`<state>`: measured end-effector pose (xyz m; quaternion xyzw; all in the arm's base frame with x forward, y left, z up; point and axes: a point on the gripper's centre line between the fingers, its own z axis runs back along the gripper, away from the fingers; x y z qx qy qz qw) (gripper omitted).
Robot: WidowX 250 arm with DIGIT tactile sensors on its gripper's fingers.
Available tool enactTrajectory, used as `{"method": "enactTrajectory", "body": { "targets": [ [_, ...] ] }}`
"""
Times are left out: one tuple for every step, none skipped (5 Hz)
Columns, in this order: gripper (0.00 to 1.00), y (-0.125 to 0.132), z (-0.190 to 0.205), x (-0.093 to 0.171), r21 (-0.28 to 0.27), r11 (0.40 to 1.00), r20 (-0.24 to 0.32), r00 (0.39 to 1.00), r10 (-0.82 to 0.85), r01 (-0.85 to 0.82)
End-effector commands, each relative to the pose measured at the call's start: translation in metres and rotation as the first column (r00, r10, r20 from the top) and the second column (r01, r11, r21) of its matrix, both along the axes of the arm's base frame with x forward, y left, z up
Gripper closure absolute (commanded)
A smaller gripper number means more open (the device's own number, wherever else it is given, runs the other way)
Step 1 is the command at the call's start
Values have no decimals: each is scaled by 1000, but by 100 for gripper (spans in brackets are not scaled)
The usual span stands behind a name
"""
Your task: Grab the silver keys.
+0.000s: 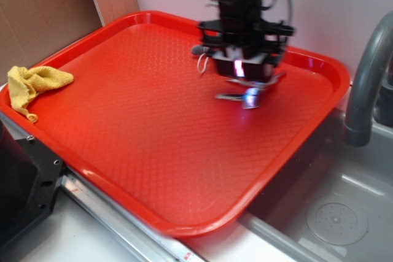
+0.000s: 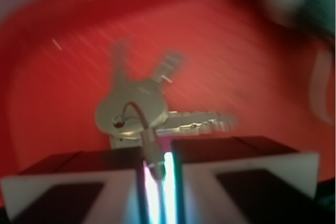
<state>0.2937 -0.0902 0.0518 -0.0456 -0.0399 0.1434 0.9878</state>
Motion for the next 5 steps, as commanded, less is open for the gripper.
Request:
{"method": "enactTrajectory", "body": {
  "targets": [
    [100, 79, 107, -67, -70, 988, -51, 989, -142, 138],
    [100, 80, 152, -76, 30, 986, -34, 986, -160, 161],
    [100, 68, 169, -81, 111, 978, -17, 985, -174, 174],
    [100, 61, 171, -74, 167, 969, 16, 982, -186, 181],
    [100, 59, 166, -67, 174, 966, 12, 981, -194, 189]
  ]
}}
